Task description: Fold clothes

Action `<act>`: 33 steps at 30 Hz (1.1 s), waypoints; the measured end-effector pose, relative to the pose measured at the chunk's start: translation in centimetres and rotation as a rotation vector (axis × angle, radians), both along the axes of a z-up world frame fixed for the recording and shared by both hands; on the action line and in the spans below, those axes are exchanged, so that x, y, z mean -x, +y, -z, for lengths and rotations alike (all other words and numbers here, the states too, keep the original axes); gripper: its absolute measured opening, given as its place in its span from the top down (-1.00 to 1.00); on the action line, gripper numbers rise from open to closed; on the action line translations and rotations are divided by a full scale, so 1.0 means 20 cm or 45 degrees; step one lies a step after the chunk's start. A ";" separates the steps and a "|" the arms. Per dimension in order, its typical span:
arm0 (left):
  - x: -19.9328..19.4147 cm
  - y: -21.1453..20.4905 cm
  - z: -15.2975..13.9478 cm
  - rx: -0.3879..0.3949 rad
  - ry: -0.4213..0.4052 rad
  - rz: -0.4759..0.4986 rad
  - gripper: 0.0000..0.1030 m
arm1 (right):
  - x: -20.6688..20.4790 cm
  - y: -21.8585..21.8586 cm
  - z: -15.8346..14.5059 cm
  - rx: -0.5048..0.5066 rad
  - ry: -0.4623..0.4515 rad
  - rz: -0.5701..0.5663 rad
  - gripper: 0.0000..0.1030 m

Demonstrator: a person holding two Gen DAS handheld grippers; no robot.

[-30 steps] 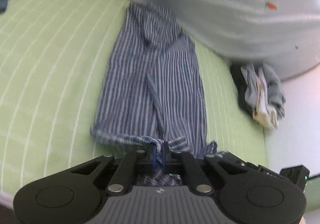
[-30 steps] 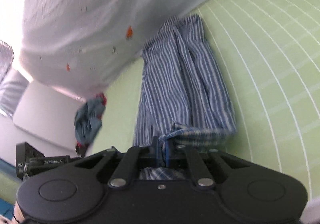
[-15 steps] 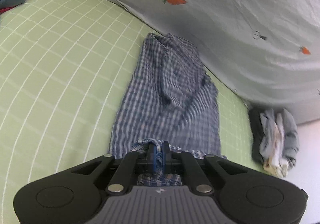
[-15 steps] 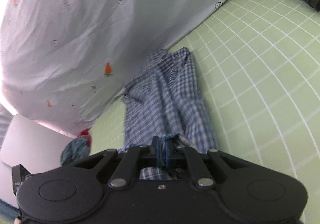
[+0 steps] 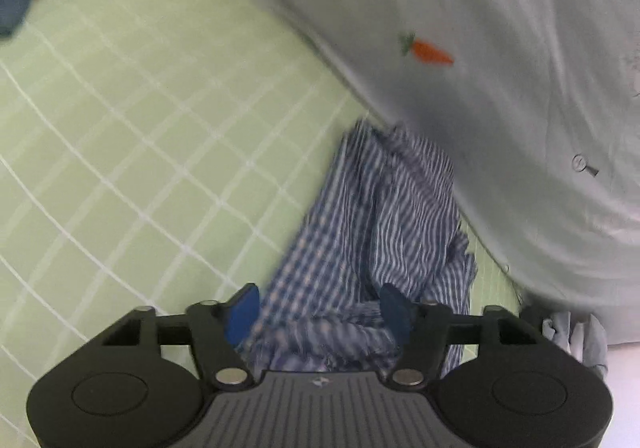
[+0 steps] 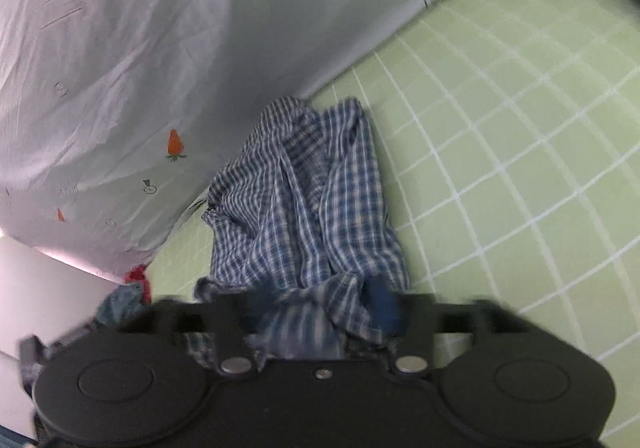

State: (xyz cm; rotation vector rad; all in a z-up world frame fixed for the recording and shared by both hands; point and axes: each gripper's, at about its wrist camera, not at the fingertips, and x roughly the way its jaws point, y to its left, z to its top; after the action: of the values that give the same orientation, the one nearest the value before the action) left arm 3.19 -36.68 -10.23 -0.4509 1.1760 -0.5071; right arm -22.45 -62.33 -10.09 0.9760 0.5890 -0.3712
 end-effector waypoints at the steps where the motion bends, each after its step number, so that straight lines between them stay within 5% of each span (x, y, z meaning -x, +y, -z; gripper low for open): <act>1: 0.01 0.02 -0.03 -0.011 -0.022 -0.001 -0.39 | 0.02 0.02 -0.03 0.049 0.006 0.008 -0.62; 8: 0.20 0.08 -0.11 -0.177 -0.137 0.137 -0.53 | 0.19 0.12 -0.14 0.187 0.019 0.071 -0.63; 19: 0.43 0.00 0.02 -0.392 -0.152 0.449 -0.53 | 0.20 0.35 -0.14 0.368 0.190 -0.072 -0.52; 29: 0.38 -0.10 0.09 -0.436 -0.130 0.495 -0.56 | 0.12 0.34 -0.12 0.295 0.133 -0.115 0.07; 33: 0.37 -0.11 0.12 -0.437 -0.106 0.488 -0.60 | 0.12 0.33 -0.07 0.194 0.115 -0.102 0.08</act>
State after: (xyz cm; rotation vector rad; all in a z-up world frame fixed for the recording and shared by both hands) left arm -4.16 -38.88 -12.54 0.0938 1.2445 -0.6312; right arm -24.80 -55.67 -8.71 0.7899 0.6702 -0.3846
